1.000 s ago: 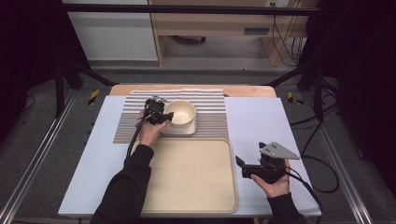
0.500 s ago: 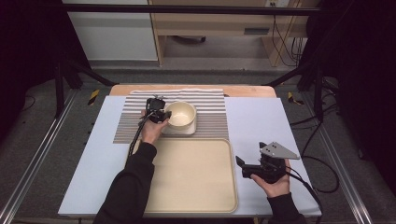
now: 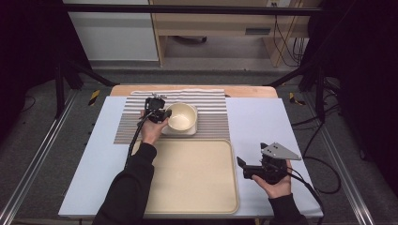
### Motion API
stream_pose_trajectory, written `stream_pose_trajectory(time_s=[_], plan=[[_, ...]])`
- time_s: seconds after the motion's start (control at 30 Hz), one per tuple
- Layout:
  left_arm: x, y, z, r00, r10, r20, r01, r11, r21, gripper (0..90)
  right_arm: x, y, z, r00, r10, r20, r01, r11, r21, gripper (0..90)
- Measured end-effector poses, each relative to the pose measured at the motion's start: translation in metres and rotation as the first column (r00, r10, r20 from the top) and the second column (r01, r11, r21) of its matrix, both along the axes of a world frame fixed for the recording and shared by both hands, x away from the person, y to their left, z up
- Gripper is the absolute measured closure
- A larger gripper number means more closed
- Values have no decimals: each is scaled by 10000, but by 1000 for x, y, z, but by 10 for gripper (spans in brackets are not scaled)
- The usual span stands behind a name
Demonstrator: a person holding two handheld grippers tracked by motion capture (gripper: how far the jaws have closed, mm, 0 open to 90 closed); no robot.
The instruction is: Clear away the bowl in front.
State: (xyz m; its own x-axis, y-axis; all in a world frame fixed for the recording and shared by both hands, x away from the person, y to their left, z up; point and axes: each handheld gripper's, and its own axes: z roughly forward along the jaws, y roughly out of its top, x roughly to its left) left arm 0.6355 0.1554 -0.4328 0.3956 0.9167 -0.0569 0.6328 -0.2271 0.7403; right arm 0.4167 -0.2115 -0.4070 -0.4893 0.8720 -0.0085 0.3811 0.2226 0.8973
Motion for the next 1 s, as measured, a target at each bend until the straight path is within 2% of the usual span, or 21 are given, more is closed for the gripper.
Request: stream_pose_trajectory(time_s=[0.1, 0.2, 0.37, 0.67, 0.83, 1.0], plan=[[-2, -1, 3, 10000, -14, 93, 13, 10000, 14, 824, 0, 0, 0, 10000, 7, 8, -7, 10000, -5, 37], [-5, -2, 7, 9998, -131, 145, 128, 9997, 208, 820, 0, 0, -1, 10000, 7, -10, -7, 10000, -30, 36], [-11, 1, 16, 9992, -200, 345, 199, 9998, 29, 820, 1, 1, -1, 10000, 34, -4, -34, 10000, -41, 36], [-24, 7, 39, 9952, -273, 939, 303, 9991, -309, 821, 0, 0, 0, 10000, 23, 13, -23, 10000, -5, 36], [-35, 9, 50, 9921, -498, 1155, 528, 9983, -233, 820, 0, 1, -1, 10000, 53, 11, -53, 10000, -25, 36], [-46, 12, 62, 9878, -615, 1431, 678, 9969, -401, 821, -1, 0, 0, 10000, 14, 52, -14, 10000, -27, 36]])
